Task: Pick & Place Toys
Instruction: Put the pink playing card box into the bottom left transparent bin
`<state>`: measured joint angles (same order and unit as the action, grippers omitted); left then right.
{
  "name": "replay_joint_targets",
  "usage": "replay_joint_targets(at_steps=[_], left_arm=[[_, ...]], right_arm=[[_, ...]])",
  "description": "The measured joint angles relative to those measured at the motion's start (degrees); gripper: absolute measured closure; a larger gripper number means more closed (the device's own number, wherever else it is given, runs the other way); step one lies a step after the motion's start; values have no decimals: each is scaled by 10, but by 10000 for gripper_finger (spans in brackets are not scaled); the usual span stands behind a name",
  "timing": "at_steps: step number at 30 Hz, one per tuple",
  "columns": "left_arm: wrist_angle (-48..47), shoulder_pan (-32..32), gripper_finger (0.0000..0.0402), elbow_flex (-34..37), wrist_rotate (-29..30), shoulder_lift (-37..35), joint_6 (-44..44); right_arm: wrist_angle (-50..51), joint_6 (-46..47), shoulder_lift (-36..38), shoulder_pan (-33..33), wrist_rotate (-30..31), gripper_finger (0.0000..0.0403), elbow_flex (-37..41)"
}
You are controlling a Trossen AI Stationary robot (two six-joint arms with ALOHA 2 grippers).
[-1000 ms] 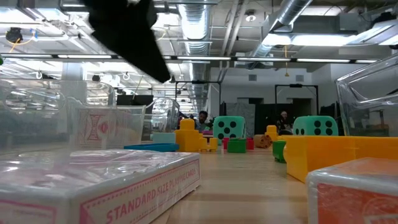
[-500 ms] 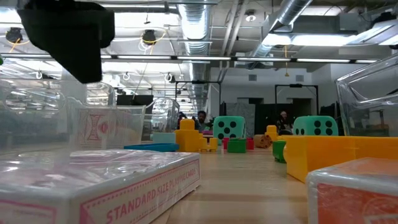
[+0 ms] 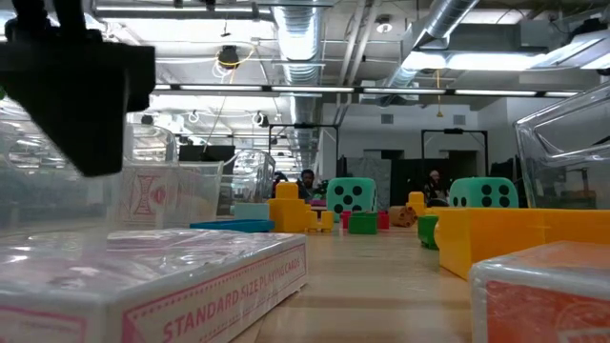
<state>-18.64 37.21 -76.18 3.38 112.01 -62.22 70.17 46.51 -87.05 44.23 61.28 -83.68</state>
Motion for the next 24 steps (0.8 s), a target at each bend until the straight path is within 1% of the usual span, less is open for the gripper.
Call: replay_joint_targets(at_steps=[4,8,11,17,18,19,24], left_arm=[[3,0,130,11,-1,0,-11],[5,0,181,11,-2,0,-12],[1,0,236,11,-2,0,-13],[3,1,374,11,-2,0,-12],[3,1,388,11,-1,0,-10],[3,1,391,11,-1,0,-6],[24,16,383,11,1,0,34]], right_arm=[[0,0,0,0,0,47,0],[0,0,0,0,0,47,0],[0,0,0,0,0,47,0],[0,0,0,0,0,47,0],[0,0,0,0,0,47,0],[0,0,0,0,0,47,0],[0,0,0,0,0,47,0]])
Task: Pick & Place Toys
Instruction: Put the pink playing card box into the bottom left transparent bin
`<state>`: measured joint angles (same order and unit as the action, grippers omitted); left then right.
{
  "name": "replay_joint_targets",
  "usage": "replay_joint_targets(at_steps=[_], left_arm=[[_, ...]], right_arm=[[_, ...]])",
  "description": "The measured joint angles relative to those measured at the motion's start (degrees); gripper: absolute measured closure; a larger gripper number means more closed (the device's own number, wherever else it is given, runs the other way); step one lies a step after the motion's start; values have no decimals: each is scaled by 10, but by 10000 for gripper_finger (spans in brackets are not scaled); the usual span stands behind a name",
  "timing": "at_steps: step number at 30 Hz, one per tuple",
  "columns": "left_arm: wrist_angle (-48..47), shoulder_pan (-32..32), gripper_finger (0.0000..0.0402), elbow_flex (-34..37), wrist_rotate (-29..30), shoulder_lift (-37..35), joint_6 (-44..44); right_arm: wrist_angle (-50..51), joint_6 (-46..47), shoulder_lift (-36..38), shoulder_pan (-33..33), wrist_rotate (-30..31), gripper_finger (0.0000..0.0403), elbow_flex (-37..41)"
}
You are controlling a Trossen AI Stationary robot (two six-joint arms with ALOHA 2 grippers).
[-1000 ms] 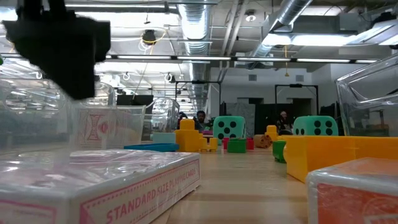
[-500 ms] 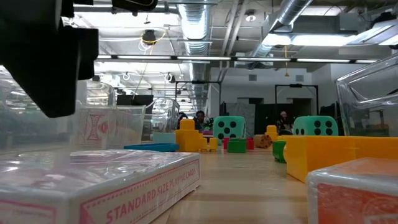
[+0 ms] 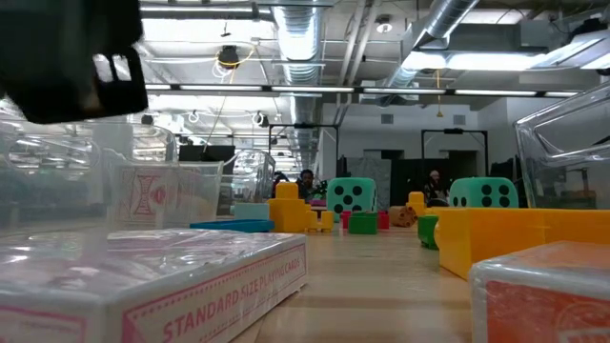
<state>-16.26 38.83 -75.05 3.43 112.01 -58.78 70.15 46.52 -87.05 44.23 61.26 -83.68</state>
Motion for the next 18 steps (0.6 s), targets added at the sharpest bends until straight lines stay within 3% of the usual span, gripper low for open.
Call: replay_joint_targets(at_steps=[7,12,15,18], left_arm=[[27,61,397,0,-5,0,28],[51,131,400,0,-8,0,155],[85,177,401,0,64,0,249],[82,208,401,0,207,0,317]], right_arm=[[0,0,0,0,-2,47,0],[0,0,0,0,-4,47,0],[-1,0,0,0,-4,47,0],[-1,0,0,0,-4,47,0]])
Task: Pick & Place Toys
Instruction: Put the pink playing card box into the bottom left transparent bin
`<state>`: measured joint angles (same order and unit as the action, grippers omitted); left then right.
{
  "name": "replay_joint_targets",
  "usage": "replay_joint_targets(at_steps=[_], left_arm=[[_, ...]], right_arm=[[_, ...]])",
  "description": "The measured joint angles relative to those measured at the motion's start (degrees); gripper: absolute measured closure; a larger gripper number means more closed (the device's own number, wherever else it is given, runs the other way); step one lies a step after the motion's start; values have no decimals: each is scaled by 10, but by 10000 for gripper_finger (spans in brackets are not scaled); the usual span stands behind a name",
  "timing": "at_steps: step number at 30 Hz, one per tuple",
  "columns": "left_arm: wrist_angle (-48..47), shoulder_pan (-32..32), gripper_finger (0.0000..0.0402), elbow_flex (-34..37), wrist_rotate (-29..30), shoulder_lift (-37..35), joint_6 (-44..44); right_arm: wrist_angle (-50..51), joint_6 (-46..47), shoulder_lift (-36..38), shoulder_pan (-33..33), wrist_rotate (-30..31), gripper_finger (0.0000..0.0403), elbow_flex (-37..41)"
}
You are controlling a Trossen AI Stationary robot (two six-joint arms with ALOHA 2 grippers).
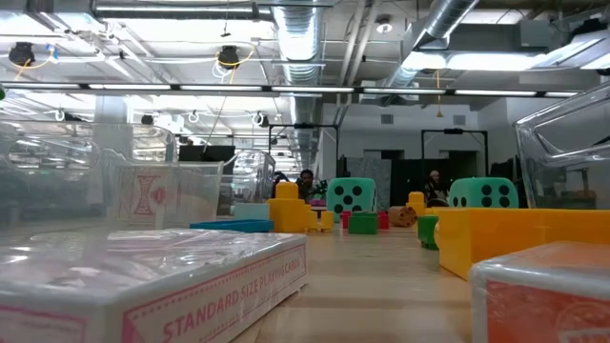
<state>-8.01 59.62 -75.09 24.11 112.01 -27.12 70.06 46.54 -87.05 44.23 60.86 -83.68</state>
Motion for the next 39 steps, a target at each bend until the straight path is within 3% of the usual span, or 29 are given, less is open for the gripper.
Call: replay_joint_targets(at_steps=[3,6,10,14,19,27,33,39], left_arm=[[-38,11,401,0,178,0,-12],[-42,1,401,17,243,0,-70],[-8,-39,401,64,215,0,-152],[83,-62,401,113,216,0,-127],[122,-69,401,146,208,0,-134],[175,-74,401,150,210,38,-136],[184,-60,401,139,292,54,-139],[170,-60,401,139,279,53,-157]], right_arm=[[0,0,0,0,0,47,0],[0,0,0,0,0,47,0],[0,0,0,0,0,47,0],[0,0,0,0,0,47,0],[0,-1,0,0,0,47,0],[1,0,0,0,0,47,0],[0,0,0,0,0,47,0],[1,0,0,0,0,47,0]])
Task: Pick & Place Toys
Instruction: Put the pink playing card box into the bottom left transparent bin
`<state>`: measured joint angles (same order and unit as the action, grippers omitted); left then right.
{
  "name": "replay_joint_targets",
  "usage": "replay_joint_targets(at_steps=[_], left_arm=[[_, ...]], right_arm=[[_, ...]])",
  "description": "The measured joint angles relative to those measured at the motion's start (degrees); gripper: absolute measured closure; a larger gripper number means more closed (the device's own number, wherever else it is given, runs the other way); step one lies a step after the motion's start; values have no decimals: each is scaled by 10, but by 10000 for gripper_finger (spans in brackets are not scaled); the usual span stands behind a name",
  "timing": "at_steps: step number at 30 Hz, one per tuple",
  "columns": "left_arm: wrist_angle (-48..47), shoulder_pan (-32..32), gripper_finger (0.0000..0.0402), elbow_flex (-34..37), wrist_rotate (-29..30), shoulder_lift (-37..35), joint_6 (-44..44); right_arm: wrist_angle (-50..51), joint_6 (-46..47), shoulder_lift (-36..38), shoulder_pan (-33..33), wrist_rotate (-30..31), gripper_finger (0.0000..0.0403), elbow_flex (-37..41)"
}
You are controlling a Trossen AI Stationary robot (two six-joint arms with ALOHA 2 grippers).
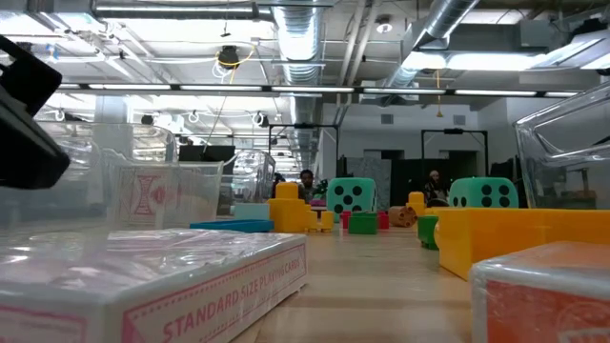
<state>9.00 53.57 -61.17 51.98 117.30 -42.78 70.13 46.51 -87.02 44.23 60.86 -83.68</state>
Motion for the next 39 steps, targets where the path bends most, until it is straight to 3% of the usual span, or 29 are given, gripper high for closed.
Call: replay_joint_targets(at_steps=[15,39], left_arm=[[2,-7,401,0,-34,14,-21],[-29,12,401,0,-37,18,-74]], right_arm=[[0,0,0,0,0,47,0],[0,0,0,0,0,47,0]])
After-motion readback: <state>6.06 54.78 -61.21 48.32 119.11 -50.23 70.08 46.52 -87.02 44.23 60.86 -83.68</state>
